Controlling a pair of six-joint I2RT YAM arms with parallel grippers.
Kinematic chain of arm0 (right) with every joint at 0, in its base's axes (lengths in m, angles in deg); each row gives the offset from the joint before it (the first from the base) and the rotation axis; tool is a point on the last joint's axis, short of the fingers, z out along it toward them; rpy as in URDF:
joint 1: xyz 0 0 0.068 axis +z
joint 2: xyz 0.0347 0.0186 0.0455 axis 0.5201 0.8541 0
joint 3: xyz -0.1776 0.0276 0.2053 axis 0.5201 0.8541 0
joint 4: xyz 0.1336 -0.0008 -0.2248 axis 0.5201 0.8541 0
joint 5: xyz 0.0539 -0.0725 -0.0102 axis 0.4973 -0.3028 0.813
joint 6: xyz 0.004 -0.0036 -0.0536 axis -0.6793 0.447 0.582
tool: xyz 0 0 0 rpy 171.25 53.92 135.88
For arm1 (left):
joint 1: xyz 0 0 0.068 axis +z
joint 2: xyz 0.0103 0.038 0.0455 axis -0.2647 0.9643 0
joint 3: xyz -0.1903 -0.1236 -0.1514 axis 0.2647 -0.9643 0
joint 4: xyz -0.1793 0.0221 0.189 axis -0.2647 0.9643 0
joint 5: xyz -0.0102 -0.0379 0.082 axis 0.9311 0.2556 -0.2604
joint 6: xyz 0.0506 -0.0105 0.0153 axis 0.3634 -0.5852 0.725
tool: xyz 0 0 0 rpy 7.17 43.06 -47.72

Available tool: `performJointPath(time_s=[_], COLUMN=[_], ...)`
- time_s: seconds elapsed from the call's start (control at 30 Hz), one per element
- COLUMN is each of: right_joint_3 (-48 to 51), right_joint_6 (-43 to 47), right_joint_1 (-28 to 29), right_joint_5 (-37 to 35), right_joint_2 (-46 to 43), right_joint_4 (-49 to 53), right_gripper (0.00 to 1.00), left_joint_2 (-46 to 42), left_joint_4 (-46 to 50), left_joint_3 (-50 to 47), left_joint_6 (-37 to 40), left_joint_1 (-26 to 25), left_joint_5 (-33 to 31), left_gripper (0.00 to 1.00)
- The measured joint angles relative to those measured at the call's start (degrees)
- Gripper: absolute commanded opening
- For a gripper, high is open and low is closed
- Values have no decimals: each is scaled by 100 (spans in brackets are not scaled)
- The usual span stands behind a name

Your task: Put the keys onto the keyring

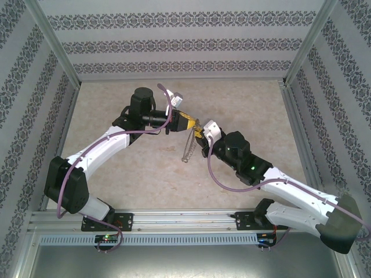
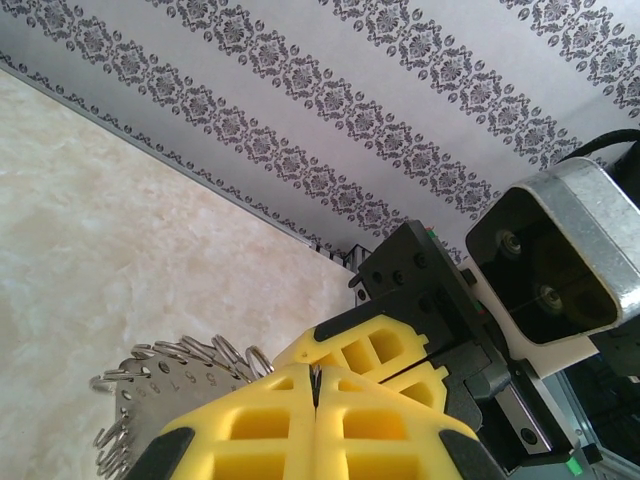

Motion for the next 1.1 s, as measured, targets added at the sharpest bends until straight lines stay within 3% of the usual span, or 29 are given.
performJointPath(time_s=[0.63, 1.1], right_joint_3=[0, 0], right_joint_6=[66, 280], right_joint_1=[37, 48], right_joint_5=[-382, -879], right_joint_2=[-332, -295], right_joint_4=[44, 39], right_gripper=[0, 0], left_joint_2=[-72, -114], left_joint_4=[-535, -404], left_joint_3=[-98, -98], left_joint_6=[-339, -313], left_joint_1=[-42, -166], left_joint_5=[-297, -756], left_gripper=[0, 0])
